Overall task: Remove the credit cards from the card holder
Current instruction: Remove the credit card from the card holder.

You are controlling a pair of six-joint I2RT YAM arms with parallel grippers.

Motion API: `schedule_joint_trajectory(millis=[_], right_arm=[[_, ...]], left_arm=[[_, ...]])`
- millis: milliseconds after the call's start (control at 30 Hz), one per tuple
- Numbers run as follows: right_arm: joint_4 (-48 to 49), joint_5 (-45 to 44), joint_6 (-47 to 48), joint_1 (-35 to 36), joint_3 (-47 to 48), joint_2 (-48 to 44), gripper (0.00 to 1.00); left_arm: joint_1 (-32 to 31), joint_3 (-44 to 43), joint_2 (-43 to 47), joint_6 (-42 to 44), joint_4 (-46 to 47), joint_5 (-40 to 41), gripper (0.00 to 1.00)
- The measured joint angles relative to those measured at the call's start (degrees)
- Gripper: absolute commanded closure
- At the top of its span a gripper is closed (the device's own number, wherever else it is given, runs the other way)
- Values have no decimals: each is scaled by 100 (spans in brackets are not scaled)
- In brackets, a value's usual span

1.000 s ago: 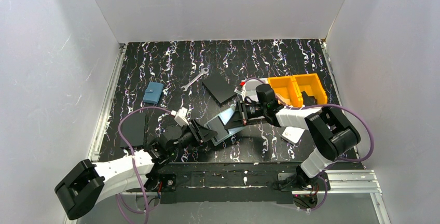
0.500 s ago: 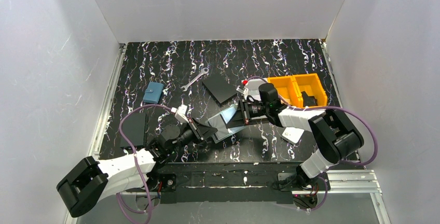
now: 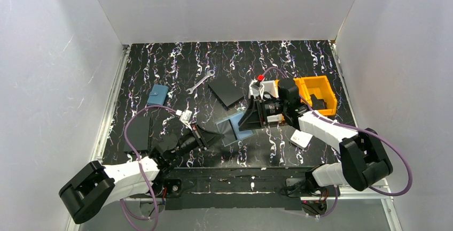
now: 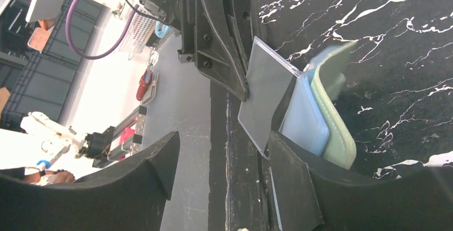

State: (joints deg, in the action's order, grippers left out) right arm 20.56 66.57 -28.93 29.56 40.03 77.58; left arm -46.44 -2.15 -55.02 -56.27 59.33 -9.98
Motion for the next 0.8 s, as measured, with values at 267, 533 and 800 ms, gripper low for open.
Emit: schedule_joint_trajectory(millis=[267,533,800], right_arm=[[-236,223,162,-20,42,-74,40],[-820,-140,514,-66,92,-114,41],[-1137,-426,664,-238,105,-114,41]], left_arm=[[0,-162,-715,177,743,-444,100],[15,-295,-1445,103,1412,-603,100],[22,-365,-1451,98,1567,-623,100]])
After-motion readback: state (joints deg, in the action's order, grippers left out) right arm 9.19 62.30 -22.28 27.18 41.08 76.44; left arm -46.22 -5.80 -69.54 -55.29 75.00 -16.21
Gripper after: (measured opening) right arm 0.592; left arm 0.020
